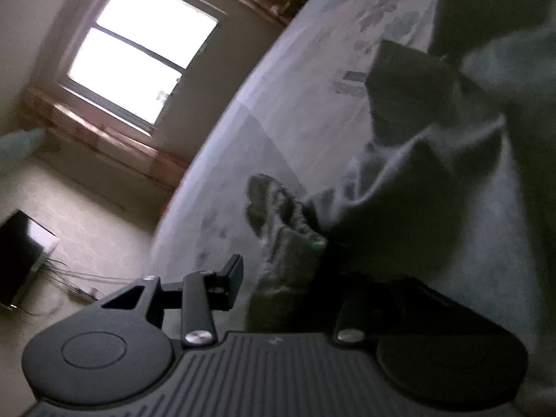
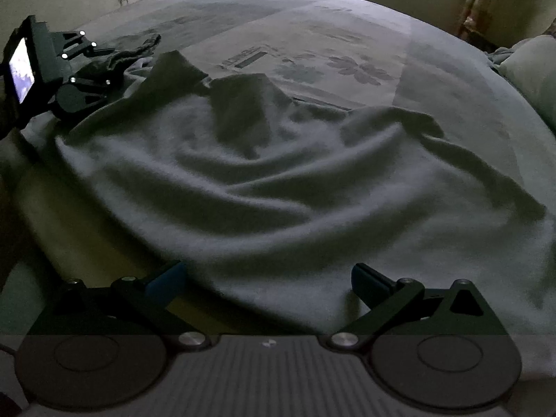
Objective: Fold clothes
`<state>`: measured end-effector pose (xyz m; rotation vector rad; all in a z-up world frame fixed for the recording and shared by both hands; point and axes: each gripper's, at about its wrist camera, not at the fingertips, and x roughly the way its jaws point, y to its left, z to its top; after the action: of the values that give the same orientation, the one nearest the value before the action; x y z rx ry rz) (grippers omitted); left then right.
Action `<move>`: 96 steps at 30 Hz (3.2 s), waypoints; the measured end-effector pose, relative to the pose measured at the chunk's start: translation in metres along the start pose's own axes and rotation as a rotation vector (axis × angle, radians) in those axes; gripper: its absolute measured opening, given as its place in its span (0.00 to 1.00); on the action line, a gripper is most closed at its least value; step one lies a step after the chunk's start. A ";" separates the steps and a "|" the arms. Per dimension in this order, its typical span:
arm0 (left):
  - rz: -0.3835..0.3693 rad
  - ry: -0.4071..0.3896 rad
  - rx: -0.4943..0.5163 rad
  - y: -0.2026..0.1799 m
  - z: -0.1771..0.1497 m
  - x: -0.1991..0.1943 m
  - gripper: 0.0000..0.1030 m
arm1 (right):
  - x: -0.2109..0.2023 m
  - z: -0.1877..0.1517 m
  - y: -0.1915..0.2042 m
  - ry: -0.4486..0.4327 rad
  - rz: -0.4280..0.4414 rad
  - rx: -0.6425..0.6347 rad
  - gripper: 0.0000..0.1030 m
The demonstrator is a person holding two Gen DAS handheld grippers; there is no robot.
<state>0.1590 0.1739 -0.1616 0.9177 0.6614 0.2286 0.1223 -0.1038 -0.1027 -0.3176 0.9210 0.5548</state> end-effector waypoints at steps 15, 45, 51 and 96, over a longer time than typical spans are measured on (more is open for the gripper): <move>-0.108 0.020 -0.180 0.035 0.000 -0.023 0.11 | -0.010 0.007 0.010 -0.025 0.000 -0.026 1.00; -0.340 0.169 -1.314 0.164 -0.175 -0.043 0.12 | -0.014 0.019 0.027 -0.054 0.017 -0.054 1.00; -0.320 0.129 -1.355 0.170 -0.184 -0.049 0.12 | -0.015 0.019 0.025 -0.062 0.010 -0.044 1.00; -0.546 0.081 -0.885 0.094 -0.039 0.007 0.43 | 0.125 0.153 -0.085 -0.109 -0.097 0.221 1.00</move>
<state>0.1487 0.2590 -0.1064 -0.1316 0.7611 0.0492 0.3324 -0.0600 -0.1154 -0.1298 0.8475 0.3732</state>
